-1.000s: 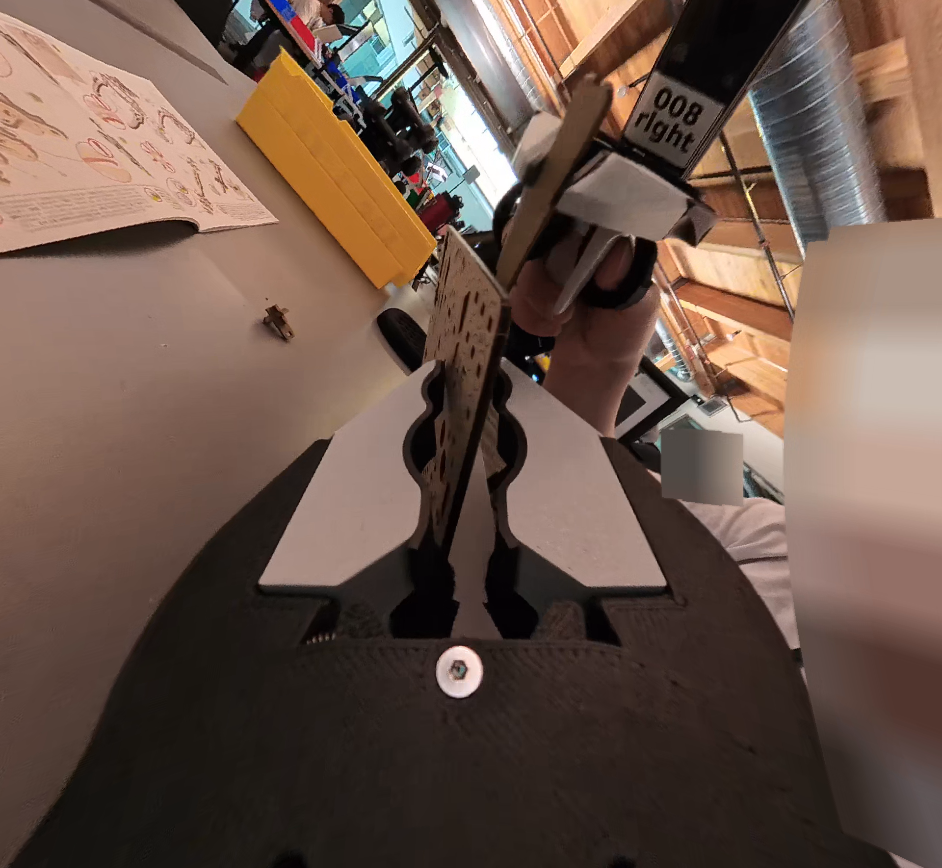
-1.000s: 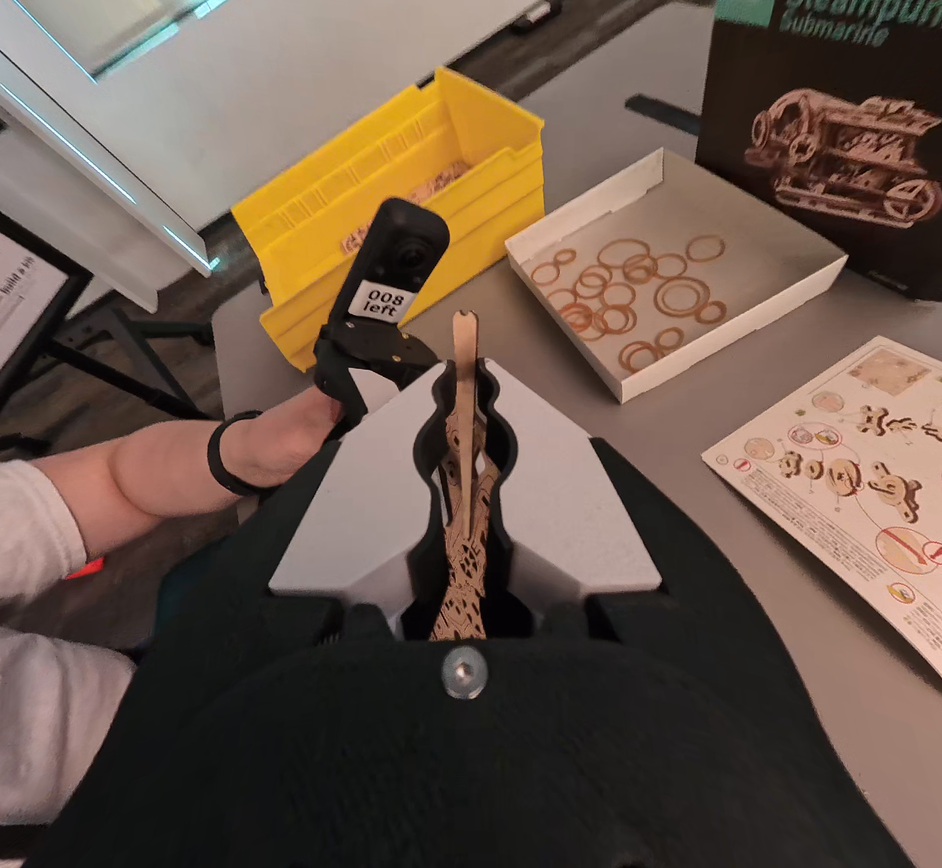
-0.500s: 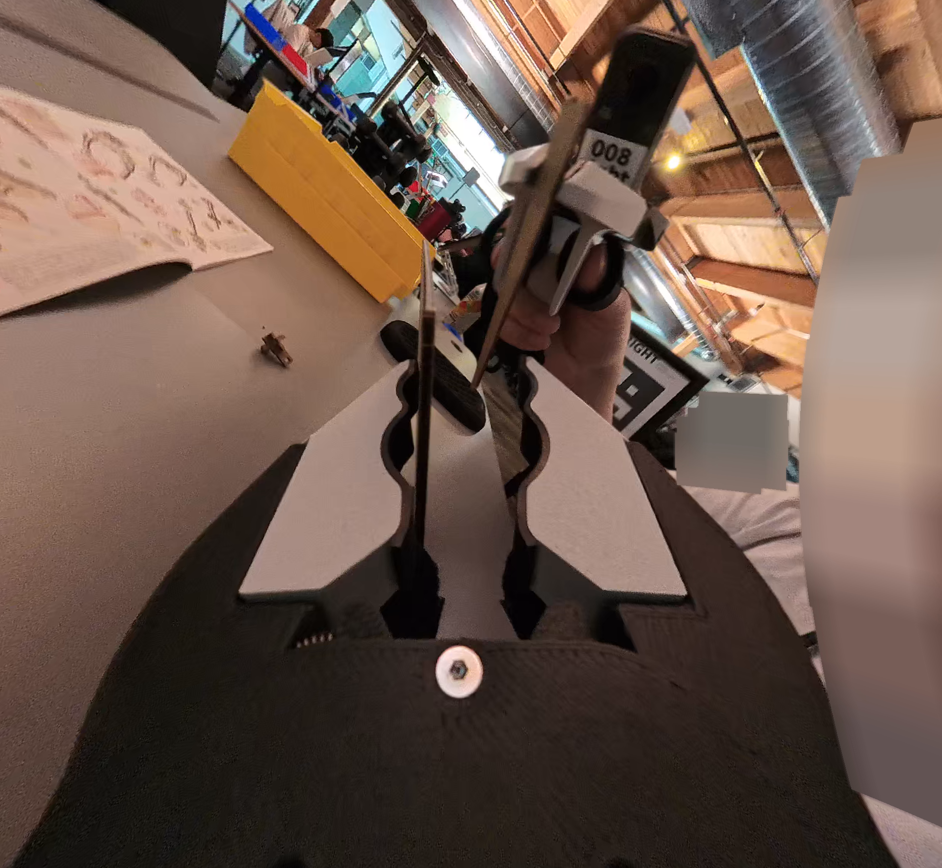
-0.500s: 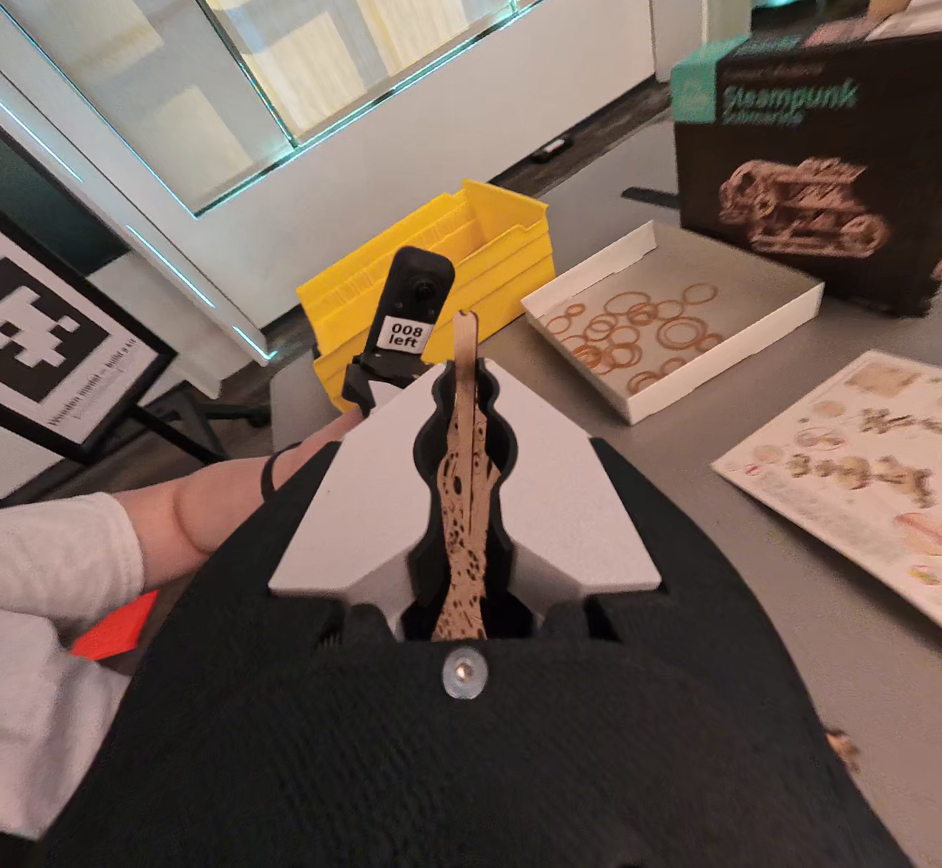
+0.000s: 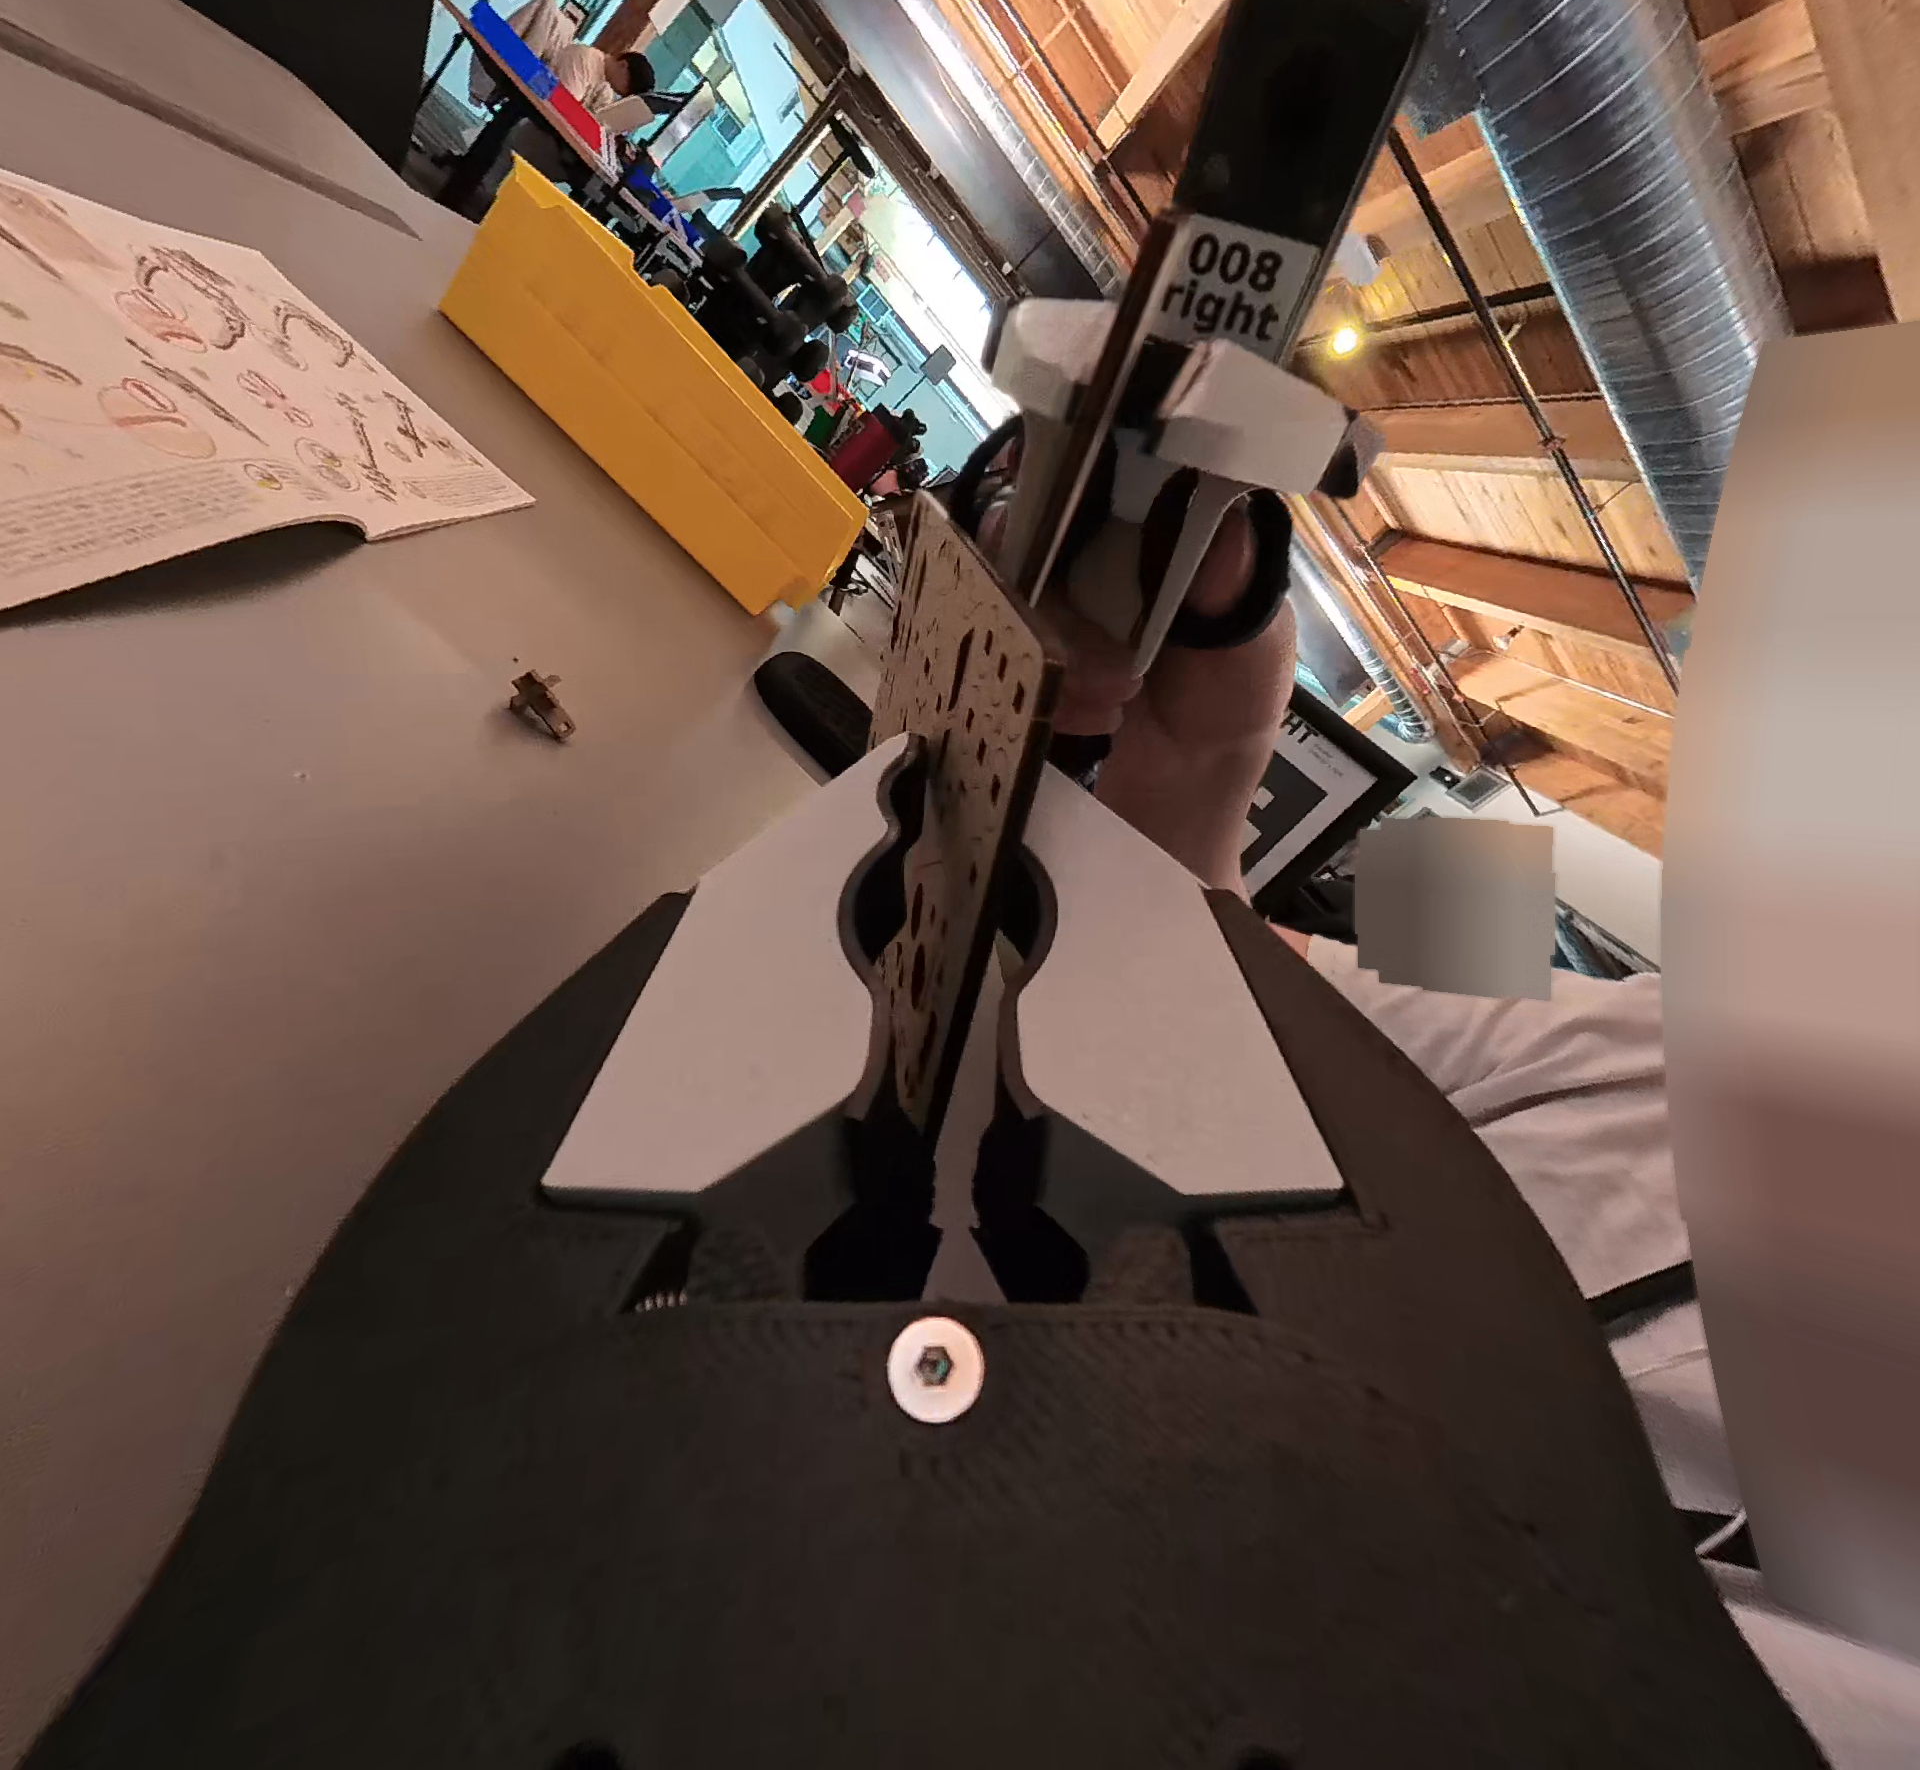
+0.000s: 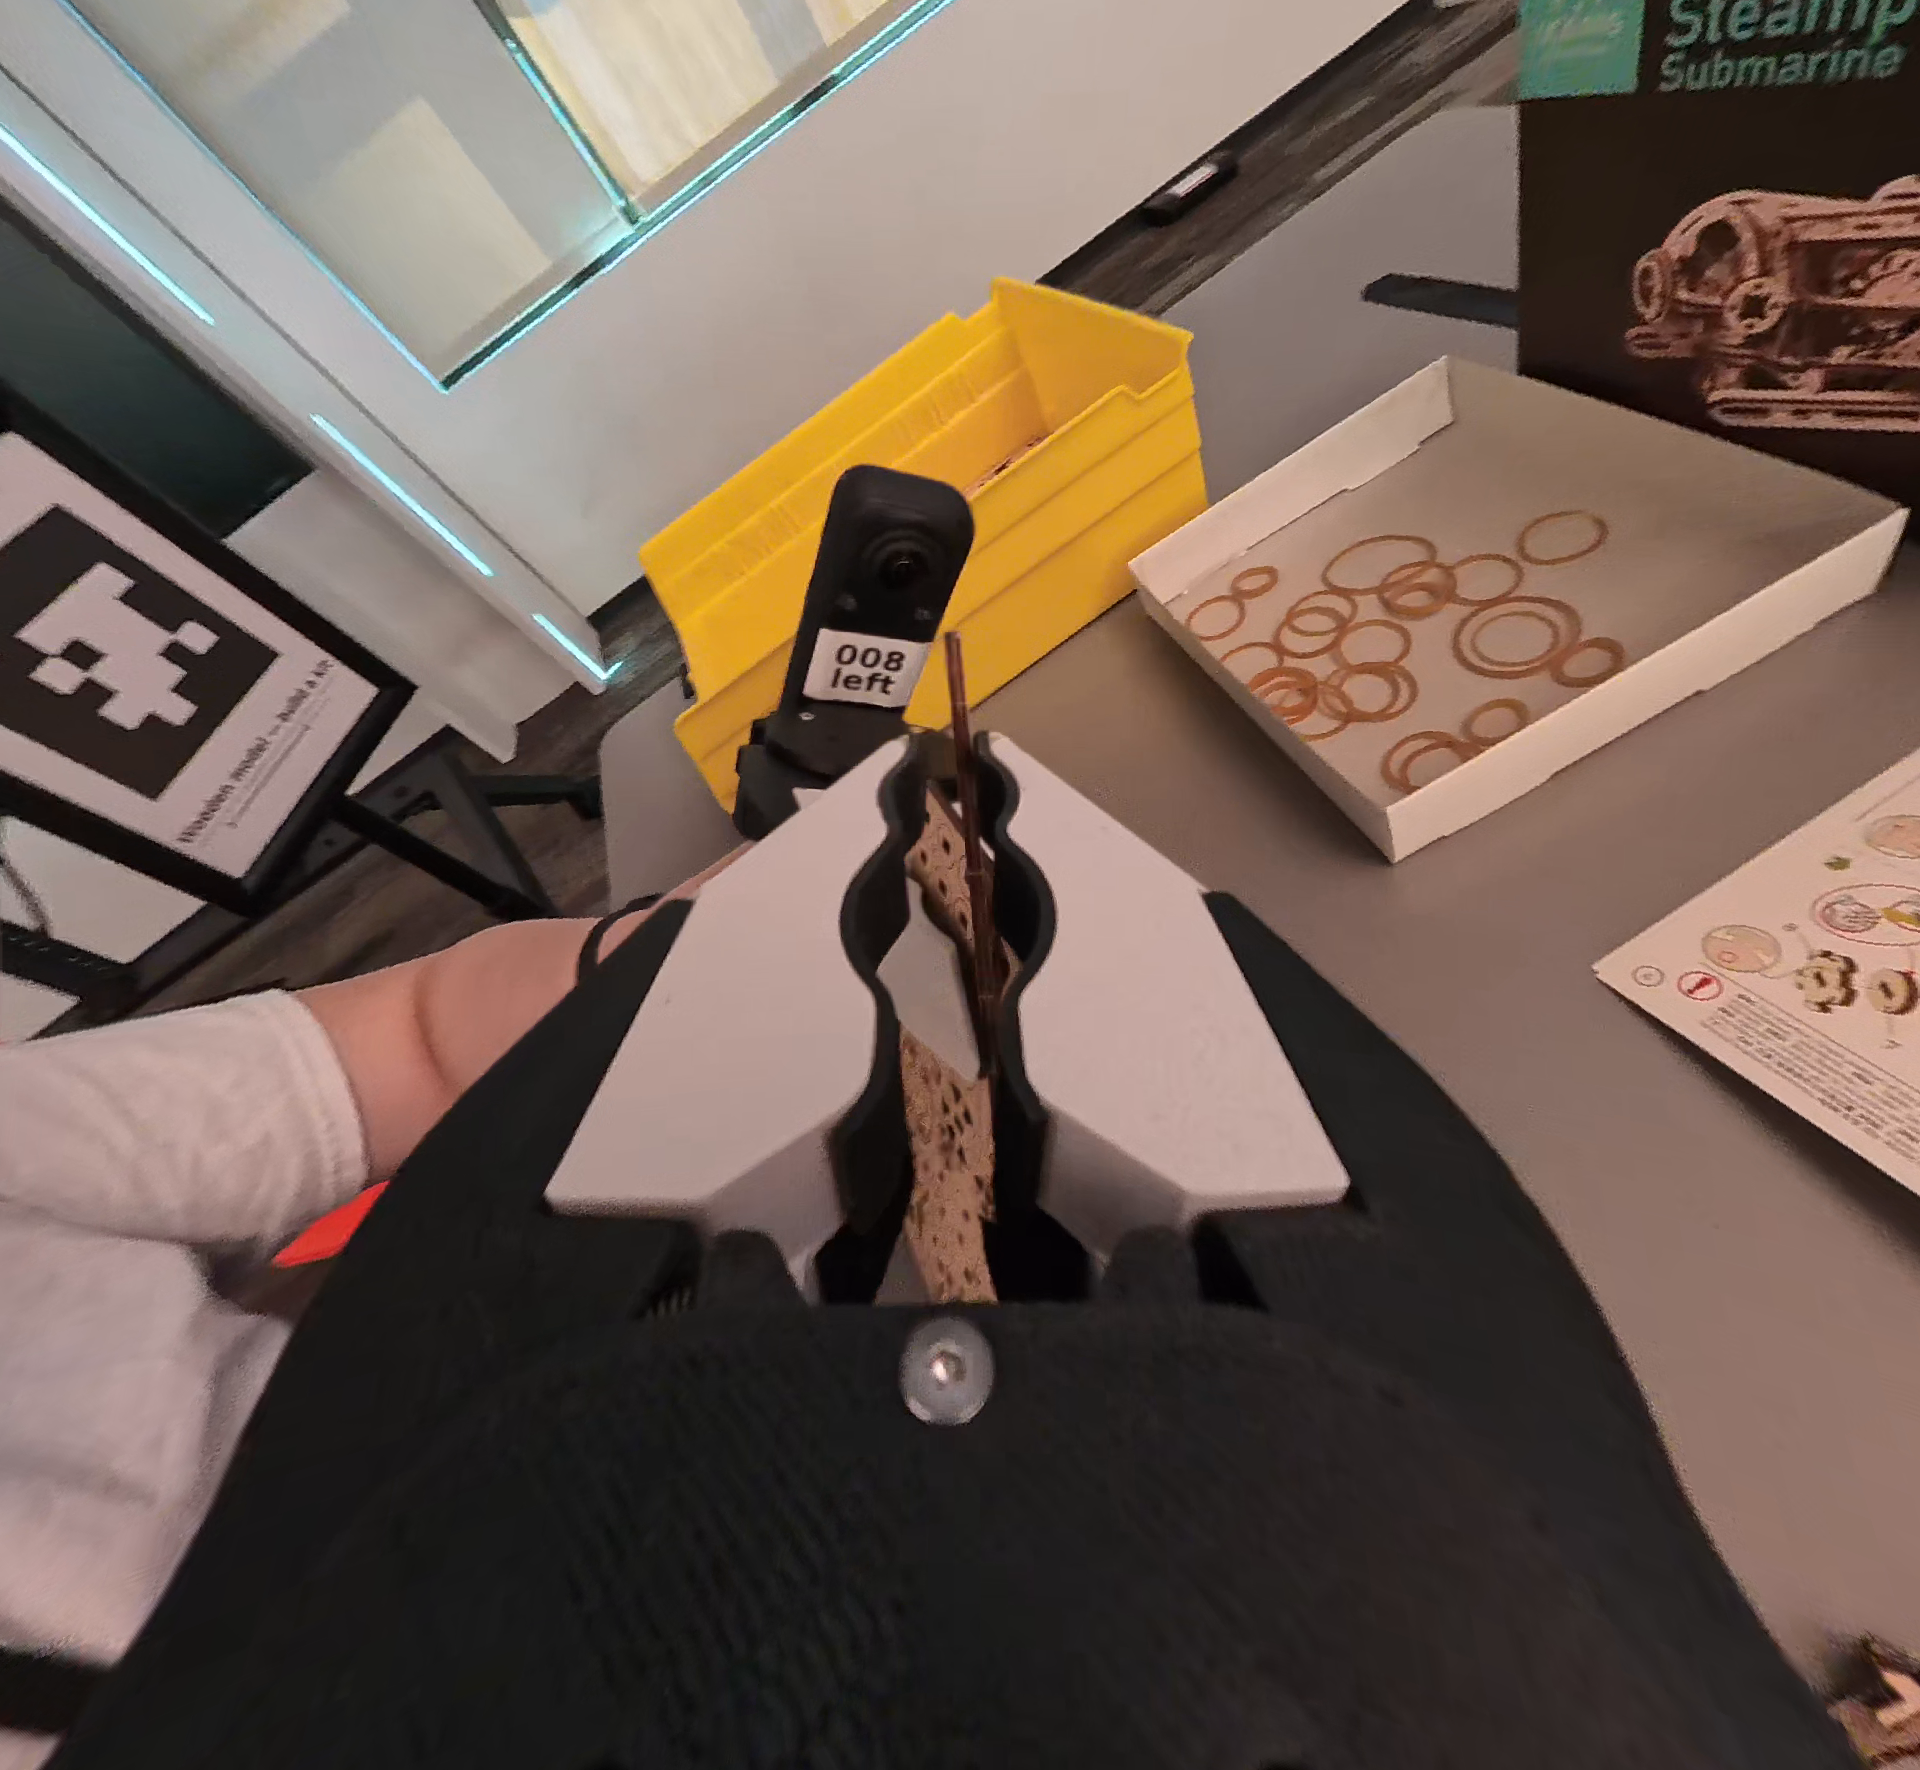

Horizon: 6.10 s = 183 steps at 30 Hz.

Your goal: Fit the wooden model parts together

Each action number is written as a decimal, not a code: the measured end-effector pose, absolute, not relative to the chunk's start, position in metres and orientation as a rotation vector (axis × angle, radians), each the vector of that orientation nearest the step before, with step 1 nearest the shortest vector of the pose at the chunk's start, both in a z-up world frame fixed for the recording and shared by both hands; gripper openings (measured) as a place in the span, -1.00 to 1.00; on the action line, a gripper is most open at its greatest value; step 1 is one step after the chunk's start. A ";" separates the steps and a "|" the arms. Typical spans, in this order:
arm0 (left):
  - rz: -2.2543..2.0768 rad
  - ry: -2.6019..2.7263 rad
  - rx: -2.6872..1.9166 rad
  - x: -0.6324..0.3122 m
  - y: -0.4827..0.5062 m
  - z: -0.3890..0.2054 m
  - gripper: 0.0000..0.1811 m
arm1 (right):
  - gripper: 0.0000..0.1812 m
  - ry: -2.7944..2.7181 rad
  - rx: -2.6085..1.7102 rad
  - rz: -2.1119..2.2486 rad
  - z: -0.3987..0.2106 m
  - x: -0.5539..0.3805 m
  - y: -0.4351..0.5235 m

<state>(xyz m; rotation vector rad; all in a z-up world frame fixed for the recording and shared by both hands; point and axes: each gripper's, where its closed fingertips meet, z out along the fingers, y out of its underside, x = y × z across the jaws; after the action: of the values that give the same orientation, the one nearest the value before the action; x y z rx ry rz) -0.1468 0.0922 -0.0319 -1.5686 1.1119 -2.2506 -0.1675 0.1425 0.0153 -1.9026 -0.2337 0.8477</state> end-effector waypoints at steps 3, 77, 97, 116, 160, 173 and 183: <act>-2.249 1.119 -1.561 -0.147 0.091 -0.031 -0.92 | -0.81 -0.286 -1.939 0.926 0.020 -0.168 0.137; -2.055 0.704 -1.685 -0.160 0.163 -0.042 -0.99 | -0.98 -0.415 -1.395 0.632 0.004 -0.138 -0.007; -2.055 0.659 -1.746 -0.160 0.169 -0.050 -0.97 | -0.97 -0.578 -1.518 0.460 -0.052 -0.160 0.054; -2.079 0.656 -1.744 -0.160 0.167 -0.049 -0.93 | -0.98 -0.567 -1.555 0.438 -0.061 -0.159 0.061; -1.878 0.842 -1.926 -0.152 0.156 -0.077 -0.99 | -0.98 -0.349 -1.493 0.539 -0.047 -0.116 0.053; -1.907 0.798 -1.996 -0.153 0.157 -0.084 -0.99 | -0.98 -0.411 -1.523 0.525 -0.056 -0.131 0.057; -1.912 0.787 -2.006 -0.153 0.157 -0.085 -0.99 | -0.98 -0.459 -1.506 0.484 -0.057 -0.135 0.054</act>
<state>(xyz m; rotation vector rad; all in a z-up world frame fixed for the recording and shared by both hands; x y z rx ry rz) -0.1529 0.1572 -0.0852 -2.0061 0.7867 -1.9122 -0.1348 0.0541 -0.0570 -1.5065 -0.4592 0.4839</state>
